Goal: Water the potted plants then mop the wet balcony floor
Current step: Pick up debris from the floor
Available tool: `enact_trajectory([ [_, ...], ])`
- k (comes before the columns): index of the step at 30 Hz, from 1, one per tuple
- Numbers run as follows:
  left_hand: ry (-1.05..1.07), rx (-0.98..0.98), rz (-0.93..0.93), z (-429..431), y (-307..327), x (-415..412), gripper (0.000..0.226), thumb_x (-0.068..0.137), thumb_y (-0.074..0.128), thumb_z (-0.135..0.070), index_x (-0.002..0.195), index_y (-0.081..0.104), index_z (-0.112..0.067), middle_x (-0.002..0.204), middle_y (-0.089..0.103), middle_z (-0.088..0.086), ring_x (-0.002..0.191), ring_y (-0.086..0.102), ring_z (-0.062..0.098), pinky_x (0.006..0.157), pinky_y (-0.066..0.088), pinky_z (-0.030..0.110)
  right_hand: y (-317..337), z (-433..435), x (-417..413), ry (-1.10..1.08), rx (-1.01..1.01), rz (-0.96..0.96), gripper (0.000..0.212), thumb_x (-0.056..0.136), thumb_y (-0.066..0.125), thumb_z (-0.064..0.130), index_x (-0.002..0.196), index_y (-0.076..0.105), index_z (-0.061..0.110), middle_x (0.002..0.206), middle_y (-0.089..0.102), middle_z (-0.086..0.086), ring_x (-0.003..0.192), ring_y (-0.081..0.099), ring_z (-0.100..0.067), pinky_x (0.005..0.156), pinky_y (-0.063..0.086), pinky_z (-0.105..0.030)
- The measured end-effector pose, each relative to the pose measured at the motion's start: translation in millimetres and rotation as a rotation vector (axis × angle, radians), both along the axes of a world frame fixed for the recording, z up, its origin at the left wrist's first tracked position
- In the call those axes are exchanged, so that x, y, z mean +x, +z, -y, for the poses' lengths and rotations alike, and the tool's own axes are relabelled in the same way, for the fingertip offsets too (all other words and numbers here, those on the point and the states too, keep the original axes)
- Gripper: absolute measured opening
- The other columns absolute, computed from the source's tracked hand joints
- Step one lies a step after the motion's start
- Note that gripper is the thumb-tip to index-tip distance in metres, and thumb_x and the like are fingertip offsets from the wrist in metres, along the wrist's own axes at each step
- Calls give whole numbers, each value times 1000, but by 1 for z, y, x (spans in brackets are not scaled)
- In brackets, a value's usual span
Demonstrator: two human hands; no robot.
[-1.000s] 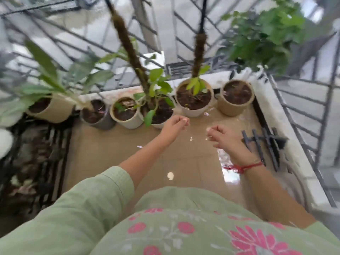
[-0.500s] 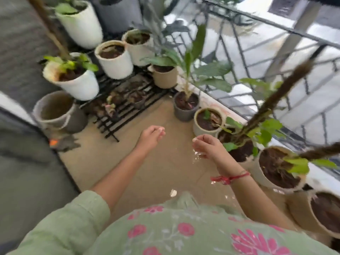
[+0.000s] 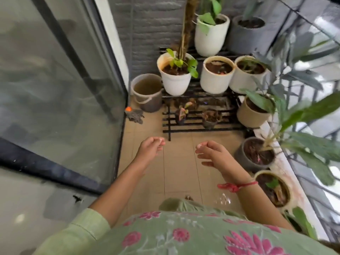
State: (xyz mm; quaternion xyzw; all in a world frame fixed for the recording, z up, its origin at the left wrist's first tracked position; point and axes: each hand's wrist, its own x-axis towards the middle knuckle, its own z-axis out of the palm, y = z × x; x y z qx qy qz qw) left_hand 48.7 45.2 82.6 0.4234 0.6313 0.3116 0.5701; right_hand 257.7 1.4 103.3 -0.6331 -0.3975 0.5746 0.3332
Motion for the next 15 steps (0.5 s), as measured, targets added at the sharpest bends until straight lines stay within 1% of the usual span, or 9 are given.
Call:
enact_trajectory([
  [2, 63, 21, 8, -19, 5, 5, 17, 100, 45, -21, 100, 61, -20, 105, 65, -2, 104, 59, 16, 97, 43, 34, 3, -22, 13, 36, 21, -2, 8, 92, 57, 27, 94, 62, 21, 96, 66, 1, 92, 61, -15, 78, 48, -28],
  [5, 133, 58, 18, -49, 12, 14, 19, 99, 44, -20, 93, 62, -25, 98, 65, -8, 103, 59, 14, 96, 42, 34, 6, -57, 31, 24, 43, -4, 11, 91, 58, 30, 93, 63, 21, 99, 67, -1, 94, 63, -16, 77, 48, -28],
  [9, 192, 92, 24, -79, 20, 21, 19, 99, 45, -22, 92, 62, -28, 97, 66, -10, 100, 60, 10, 89, 44, 29, 9, -98, 35, 34, 27, -43, 11, 92, 56, 27, 93, 63, 18, 97, 66, -1, 94, 61, -18, 83, 49, -33],
  [12, 219, 115, 35, -95, 23, 19, 19, 99, 45, -22, 95, 63, -27, 101, 67, -8, 100, 61, 9, 91, 45, 29, 10, -123, 25, 111, 11, -65, 8, 92, 56, 24, 91, 63, 20, 96, 66, 0, 91, 60, -16, 81, 47, -32],
  [15, 260, 113, 52, -112, 21, 13, 20, 99, 44, -22, 96, 63, -26, 104, 67, -7, 102, 61, 8, 89, 45, 27, 9, -152, 11, 205, -14, -51, 9, 92, 56, 27, 93, 62, 20, 93, 65, 2, 89, 59, -13, 79, 47, -30],
])
